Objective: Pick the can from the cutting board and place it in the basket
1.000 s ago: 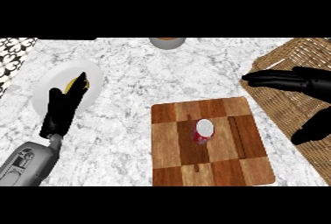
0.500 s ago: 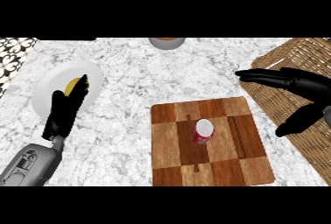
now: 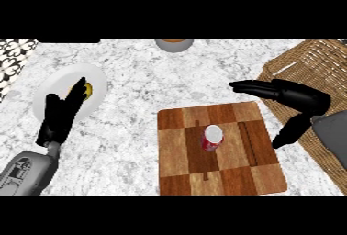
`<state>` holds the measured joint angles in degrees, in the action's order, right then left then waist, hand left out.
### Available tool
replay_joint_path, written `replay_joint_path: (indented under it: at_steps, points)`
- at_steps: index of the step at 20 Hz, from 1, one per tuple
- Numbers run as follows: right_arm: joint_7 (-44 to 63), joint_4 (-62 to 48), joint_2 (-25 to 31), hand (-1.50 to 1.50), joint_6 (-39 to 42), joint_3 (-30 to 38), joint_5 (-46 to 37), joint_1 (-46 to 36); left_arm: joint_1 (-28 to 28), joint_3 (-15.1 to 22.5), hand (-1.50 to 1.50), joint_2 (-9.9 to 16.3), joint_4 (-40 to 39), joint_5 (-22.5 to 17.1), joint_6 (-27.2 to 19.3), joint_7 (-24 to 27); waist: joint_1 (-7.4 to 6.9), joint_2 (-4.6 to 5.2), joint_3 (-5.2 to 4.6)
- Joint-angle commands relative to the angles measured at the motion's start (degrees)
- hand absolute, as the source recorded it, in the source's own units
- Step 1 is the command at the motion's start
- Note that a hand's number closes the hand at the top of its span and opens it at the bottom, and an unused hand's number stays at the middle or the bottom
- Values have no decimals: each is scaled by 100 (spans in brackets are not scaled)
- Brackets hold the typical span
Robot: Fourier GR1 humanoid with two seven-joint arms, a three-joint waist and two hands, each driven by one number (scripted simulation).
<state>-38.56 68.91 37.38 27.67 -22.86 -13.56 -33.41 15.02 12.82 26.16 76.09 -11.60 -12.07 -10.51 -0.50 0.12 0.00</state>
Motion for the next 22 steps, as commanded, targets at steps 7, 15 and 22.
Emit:
replay_joint_path:
  at_steps: [7,15,22]
  points:
    - [-469,-818,-921,-150,23,-236,-683,-200,-374,-187,0,-136,293,239,204,-49,-33,-3,2]
    - [-244,-661,-1331,-150,52,-33,-1067,-163,55,-531,0,-305,170,497,399,-402,25,-8,0]
    - [-409,-873,-1749,-150,-170,-158,-1515,-18,153,-530,0,-830,-361,973,186,72,51,-5,-1]
